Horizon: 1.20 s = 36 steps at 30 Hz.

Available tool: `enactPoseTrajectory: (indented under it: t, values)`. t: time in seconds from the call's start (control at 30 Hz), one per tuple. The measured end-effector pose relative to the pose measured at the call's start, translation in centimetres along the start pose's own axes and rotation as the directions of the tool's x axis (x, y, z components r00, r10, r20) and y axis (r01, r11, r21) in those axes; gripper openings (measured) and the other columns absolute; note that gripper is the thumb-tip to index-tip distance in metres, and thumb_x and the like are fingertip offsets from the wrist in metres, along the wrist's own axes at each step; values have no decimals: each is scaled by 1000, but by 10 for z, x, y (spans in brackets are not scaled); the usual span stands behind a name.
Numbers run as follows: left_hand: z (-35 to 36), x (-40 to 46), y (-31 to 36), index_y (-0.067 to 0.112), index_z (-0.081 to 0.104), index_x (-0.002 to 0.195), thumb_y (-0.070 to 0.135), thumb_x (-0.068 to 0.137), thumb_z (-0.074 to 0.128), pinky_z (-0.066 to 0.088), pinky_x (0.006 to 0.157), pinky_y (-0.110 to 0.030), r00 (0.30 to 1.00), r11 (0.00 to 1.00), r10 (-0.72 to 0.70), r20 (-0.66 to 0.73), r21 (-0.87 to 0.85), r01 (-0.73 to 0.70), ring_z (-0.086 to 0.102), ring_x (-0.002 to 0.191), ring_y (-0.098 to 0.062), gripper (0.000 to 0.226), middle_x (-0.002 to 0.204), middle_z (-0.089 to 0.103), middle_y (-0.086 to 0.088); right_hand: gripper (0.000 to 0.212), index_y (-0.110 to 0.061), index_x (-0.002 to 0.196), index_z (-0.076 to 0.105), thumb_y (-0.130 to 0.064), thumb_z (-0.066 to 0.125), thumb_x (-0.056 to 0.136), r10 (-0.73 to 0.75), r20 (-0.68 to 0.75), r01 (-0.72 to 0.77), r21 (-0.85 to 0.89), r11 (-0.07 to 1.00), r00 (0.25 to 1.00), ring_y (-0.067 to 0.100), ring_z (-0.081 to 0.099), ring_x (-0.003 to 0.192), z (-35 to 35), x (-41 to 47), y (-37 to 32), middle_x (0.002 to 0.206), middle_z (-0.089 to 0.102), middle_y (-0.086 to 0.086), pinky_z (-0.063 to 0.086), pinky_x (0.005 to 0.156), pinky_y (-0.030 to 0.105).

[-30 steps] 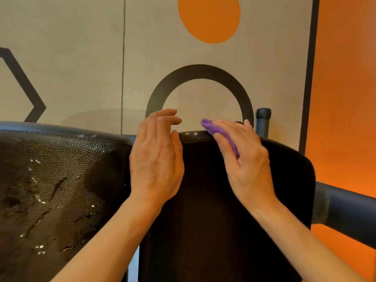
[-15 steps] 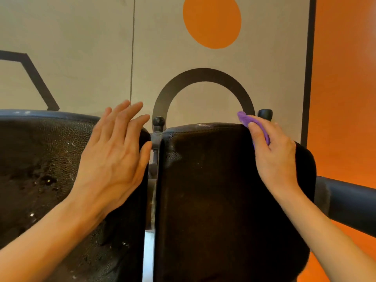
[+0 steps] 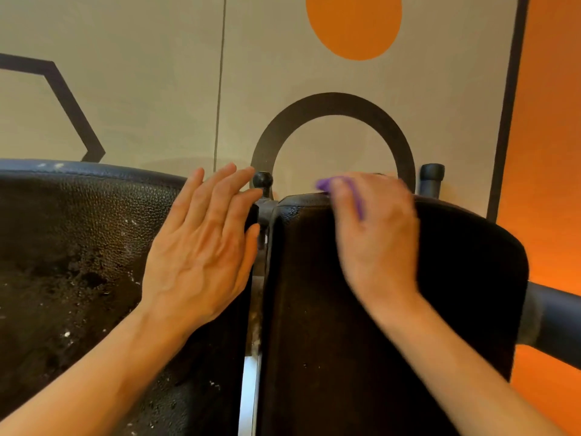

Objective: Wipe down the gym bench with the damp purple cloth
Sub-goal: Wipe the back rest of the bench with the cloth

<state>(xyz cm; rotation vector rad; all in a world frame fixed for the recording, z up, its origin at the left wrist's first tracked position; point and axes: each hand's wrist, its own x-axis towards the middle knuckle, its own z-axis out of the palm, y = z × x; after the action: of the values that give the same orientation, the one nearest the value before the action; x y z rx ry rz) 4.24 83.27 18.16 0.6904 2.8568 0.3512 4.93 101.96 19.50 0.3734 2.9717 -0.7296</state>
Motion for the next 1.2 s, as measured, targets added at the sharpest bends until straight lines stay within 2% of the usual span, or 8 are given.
enactPoseTrajectory:
  t: [0.13,0.3,0.4,0.53,0.63,0.73,0.97,1.2]
  values:
    - [0,0,-1,2,49,133,28,98,39,12,122,-42,1000,1000,9,3,21,-10,36,138,-32,44,144,47,-19,28,-24,116,65,-33,45,100,-267,210,254,86,963,940,4,57,108,-4,5,-6,111,67,-10,36,106,25]
    - [-1,2,-1,2,51,131,28,97,38,10,122,-41,1000,1000,-8,10,27,8,35,138,-30,45,143,48,-19,23,-34,102,65,-32,42,101,94,68,-98,62,993,993,-1,55,96,-28,8,27,93,63,-20,31,94,5]
    - [-1,1,-1,2,50,132,29,98,37,9,122,-41,999,999,-2,33,32,1,35,139,-31,45,144,47,-19,26,-22,95,67,-31,43,100,-54,78,61,-91,994,995,0,51,87,7,4,-17,90,65,-10,27,95,11]
    - [-2,1,-2,1,51,130,29,98,36,8,123,-41,999,999,-7,41,34,5,36,138,-33,45,143,48,-21,30,-19,117,65,-33,46,99,-305,250,309,26,951,919,8,59,105,-6,10,-2,110,68,-5,39,101,26]
    - [-2,2,-1,-2,53,129,28,98,37,9,123,-43,999,1000,-10,39,25,9,37,138,-34,46,143,47,-22,30,-25,120,64,-34,43,101,17,126,-30,104,994,992,0,55,106,-38,9,50,109,66,-13,45,99,35]
    - [1,1,-1,-3,54,128,28,97,37,9,123,-44,999,1000,-11,34,20,11,38,138,-36,47,143,47,-22,26,-25,111,67,-31,43,101,291,-84,-278,134,951,953,-2,53,104,-35,-2,52,103,65,-14,42,103,40]
    - [-1,2,4,3,50,131,27,96,40,15,121,-45,1000,1000,-19,14,20,19,41,137,-34,44,142,49,-19,23,-18,112,67,-26,50,99,-229,104,210,165,964,968,8,56,112,9,-8,-22,111,67,-6,31,111,37]
    - [2,-1,0,10,48,134,29,99,41,12,124,-39,998,999,9,-61,32,-7,37,141,-25,40,145,46,-10,28,-15,120,65,-25,55,96,-296,47,279,222,934,954,13,47,130,12,-26,-14,128,62,-1,19,119,41]
